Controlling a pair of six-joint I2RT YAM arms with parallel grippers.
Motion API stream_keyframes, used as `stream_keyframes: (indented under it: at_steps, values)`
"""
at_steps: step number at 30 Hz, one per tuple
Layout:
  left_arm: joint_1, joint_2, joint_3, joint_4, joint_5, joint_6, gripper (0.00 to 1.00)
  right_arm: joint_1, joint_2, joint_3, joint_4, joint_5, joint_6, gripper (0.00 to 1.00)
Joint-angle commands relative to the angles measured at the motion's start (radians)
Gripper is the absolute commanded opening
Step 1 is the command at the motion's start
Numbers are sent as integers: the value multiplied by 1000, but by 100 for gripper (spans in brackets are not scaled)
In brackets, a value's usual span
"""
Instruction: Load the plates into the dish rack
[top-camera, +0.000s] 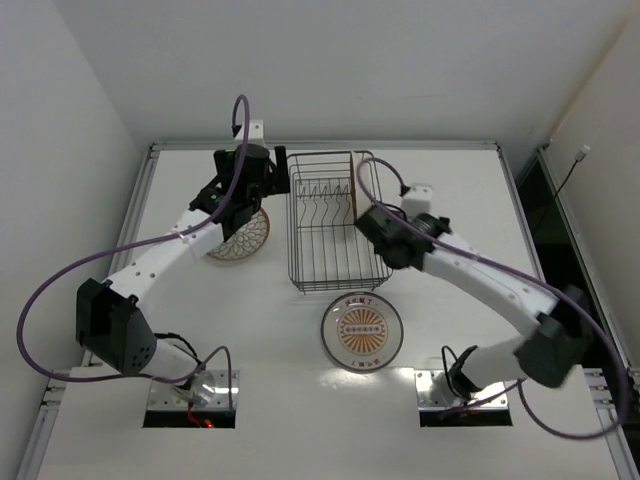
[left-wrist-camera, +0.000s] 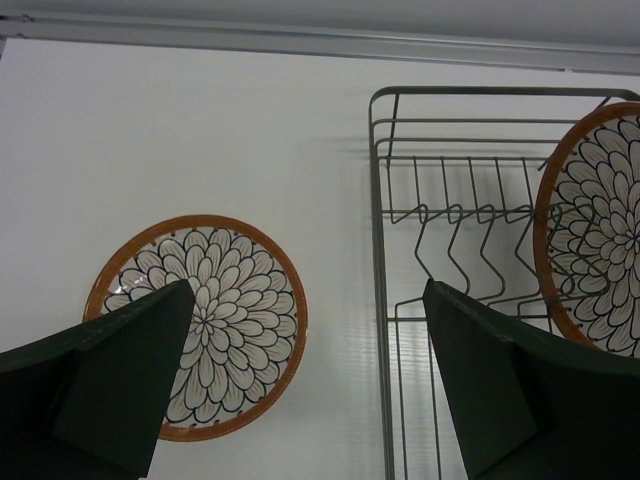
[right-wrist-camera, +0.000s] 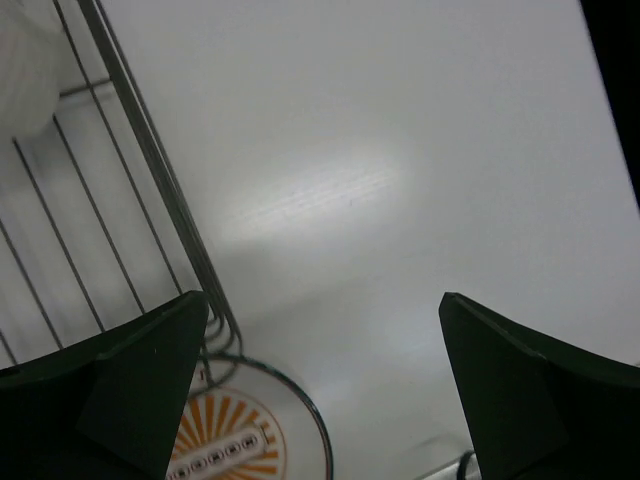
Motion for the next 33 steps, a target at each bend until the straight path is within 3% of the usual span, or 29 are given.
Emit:
stream_keyframes:
  at_steps: [1,3,7,15,21,25,33]
  values:
    - [6,12,44,7,19,-10,100,-19,-343,-210,298,-192,-133,100]
    - [6,12,53,-4,19,-26,100,-28,-537,-338,377,-243,-183,100]
    - [6,-46,33,16,8,-26,100,-37,-724,-493,411,-341,-165,100]
    - [6,-40,24,25,8,-26,100,-46,-695,-752,552,-600,-22,100]
    - [6,-8,33,6,20,-26,100,-46,-816,-1028,753,-686,188,100]
    - [6,-17,33,6,9,-26,100,-46,-841,-1050,766,-695,197,100]
    - [6,-8,42,-4,13,-26,100,-37,-714,-1136,861,-772,251,97]
